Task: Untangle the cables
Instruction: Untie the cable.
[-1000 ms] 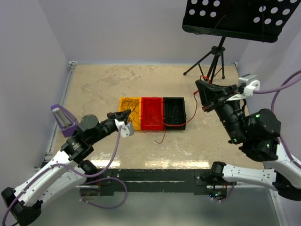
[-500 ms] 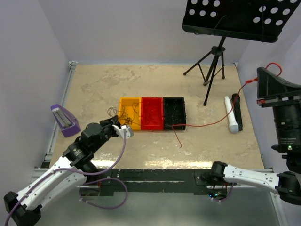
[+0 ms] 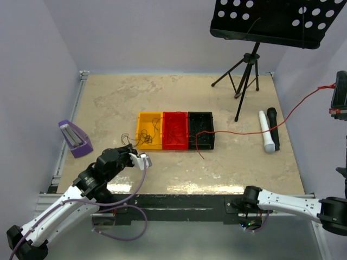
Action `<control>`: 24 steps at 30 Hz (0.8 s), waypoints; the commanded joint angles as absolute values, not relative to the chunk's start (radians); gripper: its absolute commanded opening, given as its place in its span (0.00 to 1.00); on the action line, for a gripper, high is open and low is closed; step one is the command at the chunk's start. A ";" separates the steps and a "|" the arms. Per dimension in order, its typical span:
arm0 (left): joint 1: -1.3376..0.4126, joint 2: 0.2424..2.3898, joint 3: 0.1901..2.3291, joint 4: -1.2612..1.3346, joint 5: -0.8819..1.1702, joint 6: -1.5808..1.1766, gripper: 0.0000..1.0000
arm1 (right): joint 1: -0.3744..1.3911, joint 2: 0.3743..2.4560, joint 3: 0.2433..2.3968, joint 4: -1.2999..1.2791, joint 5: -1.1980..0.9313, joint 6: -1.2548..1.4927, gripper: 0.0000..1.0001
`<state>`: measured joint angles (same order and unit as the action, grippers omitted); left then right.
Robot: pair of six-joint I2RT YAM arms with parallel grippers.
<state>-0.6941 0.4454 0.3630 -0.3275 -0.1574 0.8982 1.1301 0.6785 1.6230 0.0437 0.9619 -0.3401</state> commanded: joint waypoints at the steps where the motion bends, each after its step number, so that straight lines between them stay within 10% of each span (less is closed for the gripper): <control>1: -0.690 0.373 0.293 -0.443 -0.161 0.936 0.00 | 1.138 0.641 1.680 0.214 1.054 -0.503 0.00; 24: -0.689 0.344 0.144 -0.594 -0.287 1.046 0.00 | 1.144 0.679 1.767 0.462 1.161 -0.851 0.00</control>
<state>-0.6941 0.3489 0.1680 -0.5827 -0.2070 1.0065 1.1267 0.6819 1.7401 0.4034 1.1454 -0.7620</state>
